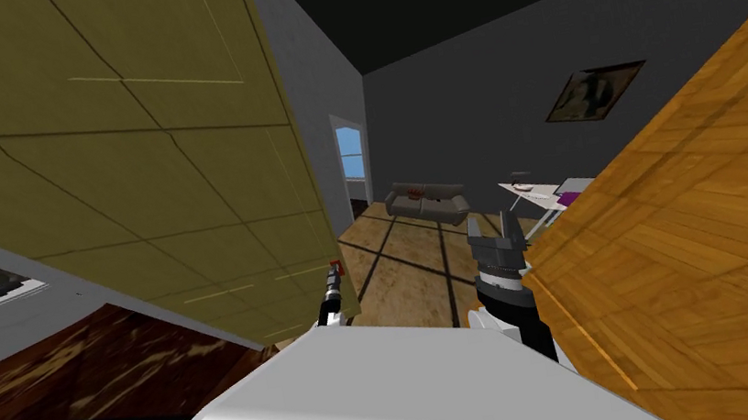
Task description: Push the door open
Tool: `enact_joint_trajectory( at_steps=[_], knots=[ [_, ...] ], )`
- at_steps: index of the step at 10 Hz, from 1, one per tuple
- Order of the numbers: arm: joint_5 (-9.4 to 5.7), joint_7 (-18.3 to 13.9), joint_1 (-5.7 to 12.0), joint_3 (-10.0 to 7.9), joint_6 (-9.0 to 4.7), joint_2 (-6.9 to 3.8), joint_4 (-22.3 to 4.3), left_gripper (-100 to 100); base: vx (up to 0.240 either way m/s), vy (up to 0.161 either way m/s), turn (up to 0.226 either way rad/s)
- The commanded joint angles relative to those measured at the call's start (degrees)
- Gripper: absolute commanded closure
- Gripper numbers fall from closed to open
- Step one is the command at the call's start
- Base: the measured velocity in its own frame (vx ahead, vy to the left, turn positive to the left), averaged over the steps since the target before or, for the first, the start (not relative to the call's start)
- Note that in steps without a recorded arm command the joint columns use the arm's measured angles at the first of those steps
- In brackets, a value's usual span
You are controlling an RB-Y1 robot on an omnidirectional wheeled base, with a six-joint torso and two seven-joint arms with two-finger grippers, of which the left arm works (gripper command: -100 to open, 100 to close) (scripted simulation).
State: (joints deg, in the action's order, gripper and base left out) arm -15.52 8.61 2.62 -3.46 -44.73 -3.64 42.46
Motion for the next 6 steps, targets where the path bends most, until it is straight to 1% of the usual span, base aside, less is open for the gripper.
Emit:
enact_joint_trajectory(
  at_steps=[1,5,6],
  knots=[
    [-0.61,0.1,0.94,-1.09,-0.9,-0.73,-0.9,100,0.181,-0.048,0.07],
    [-2.26,0.9,1.26,-3.66,-0.46,-1.08,-1.0,100,0.197,-0.041,0.057],
    [-2.66,1.0,1.33,-4.28,-0.35,-1.08,-1.0,100,0.189,-0.016,0.064]
  ],
)
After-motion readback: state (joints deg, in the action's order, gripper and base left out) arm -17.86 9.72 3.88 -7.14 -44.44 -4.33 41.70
